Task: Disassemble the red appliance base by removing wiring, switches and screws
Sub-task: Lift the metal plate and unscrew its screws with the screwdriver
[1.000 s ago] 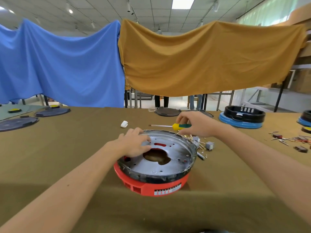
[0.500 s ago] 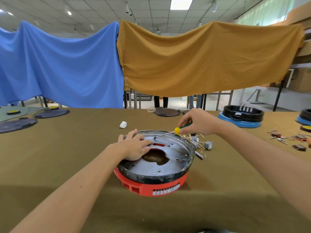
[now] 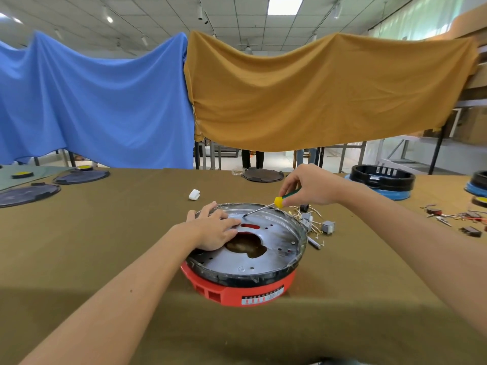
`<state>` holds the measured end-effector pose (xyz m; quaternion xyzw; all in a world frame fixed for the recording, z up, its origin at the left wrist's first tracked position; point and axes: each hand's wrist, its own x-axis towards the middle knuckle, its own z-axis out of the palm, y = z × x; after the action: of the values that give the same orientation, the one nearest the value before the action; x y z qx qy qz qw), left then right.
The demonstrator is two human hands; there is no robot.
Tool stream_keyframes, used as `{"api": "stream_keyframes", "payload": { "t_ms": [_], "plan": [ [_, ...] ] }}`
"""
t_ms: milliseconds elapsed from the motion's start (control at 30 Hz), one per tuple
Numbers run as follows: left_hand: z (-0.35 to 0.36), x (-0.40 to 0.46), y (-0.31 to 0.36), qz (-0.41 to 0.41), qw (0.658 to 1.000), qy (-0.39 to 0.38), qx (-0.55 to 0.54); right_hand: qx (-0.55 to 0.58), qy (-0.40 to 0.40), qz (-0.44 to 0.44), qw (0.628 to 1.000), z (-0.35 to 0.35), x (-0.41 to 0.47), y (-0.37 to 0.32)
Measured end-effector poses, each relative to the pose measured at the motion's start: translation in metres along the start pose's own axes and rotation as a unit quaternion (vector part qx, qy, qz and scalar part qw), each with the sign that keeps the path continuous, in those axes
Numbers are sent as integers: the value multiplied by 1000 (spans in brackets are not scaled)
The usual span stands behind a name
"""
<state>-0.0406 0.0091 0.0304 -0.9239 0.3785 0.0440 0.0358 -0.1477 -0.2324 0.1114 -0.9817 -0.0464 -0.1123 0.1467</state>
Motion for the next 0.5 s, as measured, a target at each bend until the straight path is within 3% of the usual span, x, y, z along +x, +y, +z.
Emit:
{"api": "stream_keyframes", "payload": {
  "t_ms": [500],
  "plan": [
    [-2,3,-2,-3,1000,-12,7,-5,-115,53,992,-38,45,-51]
  ]
}}
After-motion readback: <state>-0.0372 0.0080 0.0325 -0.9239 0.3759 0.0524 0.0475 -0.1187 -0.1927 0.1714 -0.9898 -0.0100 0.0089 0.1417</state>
